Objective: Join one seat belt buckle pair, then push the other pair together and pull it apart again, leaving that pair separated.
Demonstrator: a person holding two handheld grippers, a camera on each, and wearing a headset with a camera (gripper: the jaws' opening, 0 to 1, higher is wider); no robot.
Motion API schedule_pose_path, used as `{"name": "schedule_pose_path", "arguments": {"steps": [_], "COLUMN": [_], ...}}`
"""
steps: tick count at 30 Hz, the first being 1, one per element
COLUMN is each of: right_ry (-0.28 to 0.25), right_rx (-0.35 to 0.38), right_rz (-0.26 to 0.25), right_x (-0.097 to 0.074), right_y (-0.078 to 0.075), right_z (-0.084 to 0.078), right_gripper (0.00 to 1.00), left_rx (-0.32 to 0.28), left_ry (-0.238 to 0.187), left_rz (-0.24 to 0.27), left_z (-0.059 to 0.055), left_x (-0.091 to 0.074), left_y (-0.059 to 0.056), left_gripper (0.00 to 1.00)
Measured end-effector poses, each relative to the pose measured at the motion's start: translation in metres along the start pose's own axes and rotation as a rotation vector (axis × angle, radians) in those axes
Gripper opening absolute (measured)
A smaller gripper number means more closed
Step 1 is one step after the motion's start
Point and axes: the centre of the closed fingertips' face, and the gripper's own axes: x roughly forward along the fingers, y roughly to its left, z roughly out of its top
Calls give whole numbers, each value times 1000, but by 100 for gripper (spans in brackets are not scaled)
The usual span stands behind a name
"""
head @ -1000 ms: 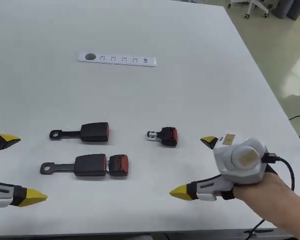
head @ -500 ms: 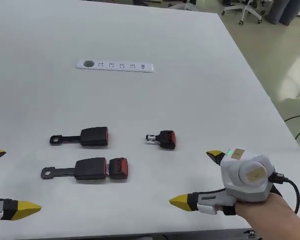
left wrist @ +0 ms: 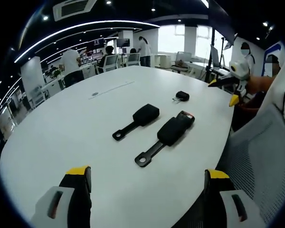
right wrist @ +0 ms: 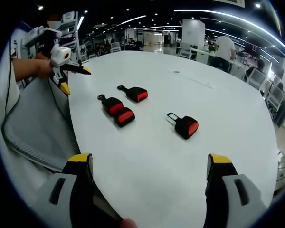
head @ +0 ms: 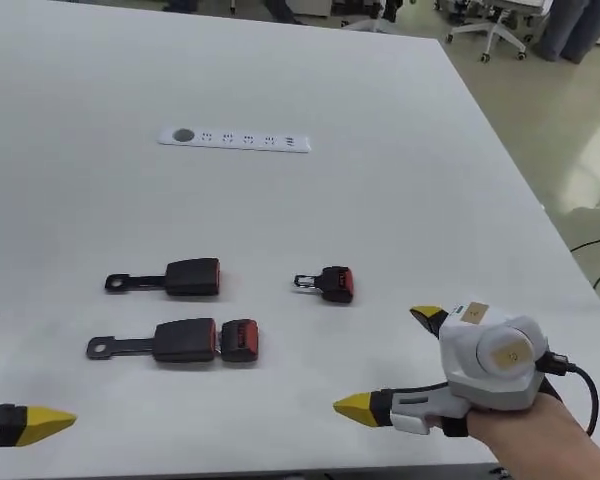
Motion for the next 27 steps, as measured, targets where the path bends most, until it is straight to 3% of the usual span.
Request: {"name": "schedule_pose_path", "arguments": {"steps": [4, 14, 27], "right_ry": [-10, -11, -23], "right_rx": [13, 24, 37], "right_rz": [-33, -18, -12], "right_x": [-1, -1, 0], "right_y": [-4, 0, 2], "right_z": [-1, -4, -1], "right_gripper": [100, 100, 100], "left_rx": [5, -1, -6], "left_ry": [0, 4, 8], "left_rz": [6, 8, 11], "left_z": [1, -6, -3], "left_x": [-1, -2, -3], "left_y": [-3, 4, -5], "left_gripper": [100, 100, 100]}}
